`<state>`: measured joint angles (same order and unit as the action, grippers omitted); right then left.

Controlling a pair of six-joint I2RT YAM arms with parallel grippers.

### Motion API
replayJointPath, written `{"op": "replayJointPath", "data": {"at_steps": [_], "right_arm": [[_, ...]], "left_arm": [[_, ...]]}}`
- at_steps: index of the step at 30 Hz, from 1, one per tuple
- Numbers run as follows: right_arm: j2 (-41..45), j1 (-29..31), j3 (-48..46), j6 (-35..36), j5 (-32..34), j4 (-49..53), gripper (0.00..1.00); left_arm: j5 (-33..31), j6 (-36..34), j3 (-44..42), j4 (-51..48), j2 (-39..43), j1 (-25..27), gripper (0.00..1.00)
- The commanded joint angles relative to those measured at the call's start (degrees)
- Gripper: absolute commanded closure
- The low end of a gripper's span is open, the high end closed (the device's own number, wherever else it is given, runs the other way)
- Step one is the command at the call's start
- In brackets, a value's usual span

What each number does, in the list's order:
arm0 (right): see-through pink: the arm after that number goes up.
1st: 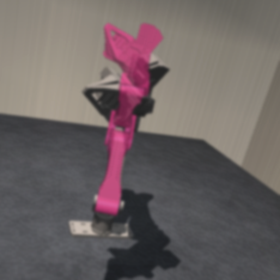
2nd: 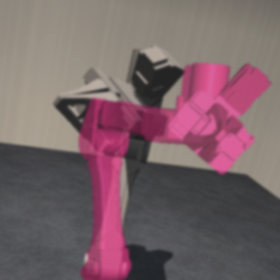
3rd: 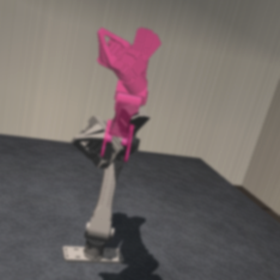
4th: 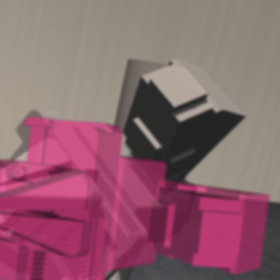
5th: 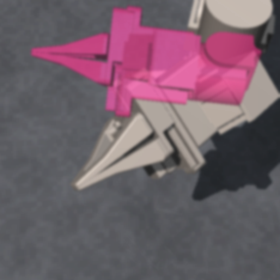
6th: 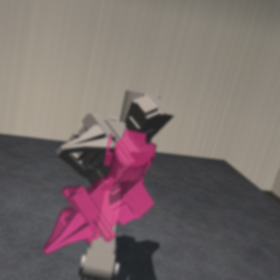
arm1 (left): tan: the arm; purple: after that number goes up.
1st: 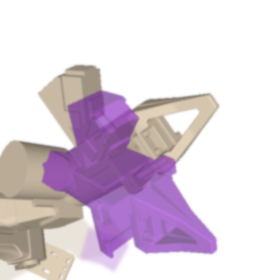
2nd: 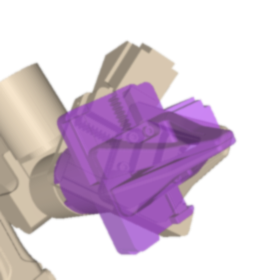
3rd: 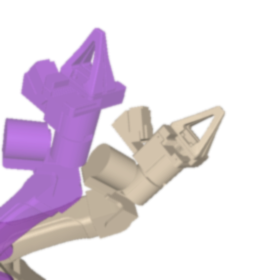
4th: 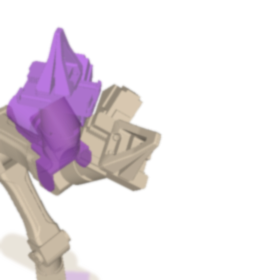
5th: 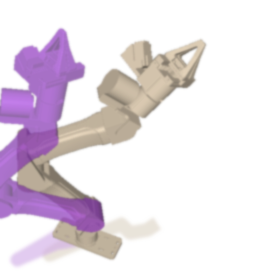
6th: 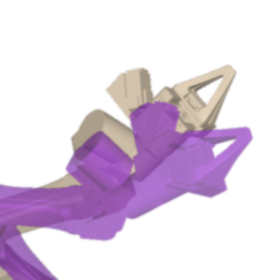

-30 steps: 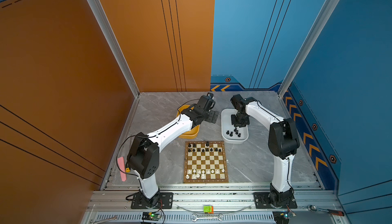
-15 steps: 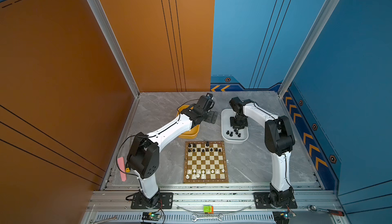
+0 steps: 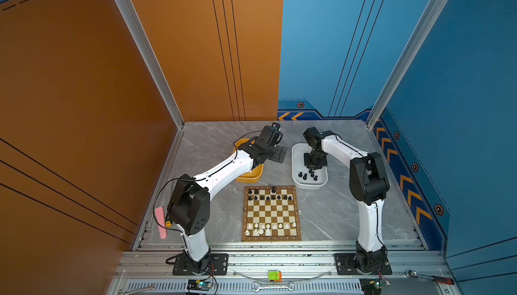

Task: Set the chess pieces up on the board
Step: 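Lower right gripper into white tub and grasp another black piece, then carry the black piece over the chessboard with right gripper while left gripper draws back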

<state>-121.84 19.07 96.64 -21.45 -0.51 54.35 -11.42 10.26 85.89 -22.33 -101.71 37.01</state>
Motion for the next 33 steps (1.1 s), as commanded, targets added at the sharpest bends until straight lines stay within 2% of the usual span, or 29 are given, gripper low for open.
{"op": "replayJointPath", "data": {"at_steps": [1, 6, 9, 13, 23, 29, 33], "right_arm": [[-1.9, -0.2, 0.5, -0.1, -1.0, -0.3, 0.81], [-2.4, -0.1, 0.5, -0.2, -1.3, -0.2, 0.82], [-2.4, 0.0, 0.7, -0.2, -1.0, -0.1, 0.87], [-2.0, 0.0, 1.7, 0.0, -0.8, 0.7, 0.89], [-0.4, 0.8, 9.2, 1.3, -0.9, 4.8, 0.92], [1.7, 1.4, 13.5, 1.6, -3.6, 8.8, 0.92], [4.9, 3.5, 14.1, 1.9, -4.2, 10.8, 0.92]], "left_arm": [[0.1, -0.6, -1.0, -1.5, 1.7, -0.6, 0.02], [-0.2, -0.6, -1.6, -1.5, 2.4, -0.7, 0.02], [-0.7, -0.4, -2.2, -1.4, 2.9, -0.8, 0.02], [-1.4, -0.1, -2.8, -1.5, 3.8, -1.0, 0.02], [-5.6, 1.0, -1.5, -6.0, 7.0, -1.8, 0.02], [-9.2, 4.2, -3.4, -12.0, 12.7, -2.0, 0.02], [-11.0, 8.2, -10.3, -13.3, 20.3, -1.2, 0.02]]}}
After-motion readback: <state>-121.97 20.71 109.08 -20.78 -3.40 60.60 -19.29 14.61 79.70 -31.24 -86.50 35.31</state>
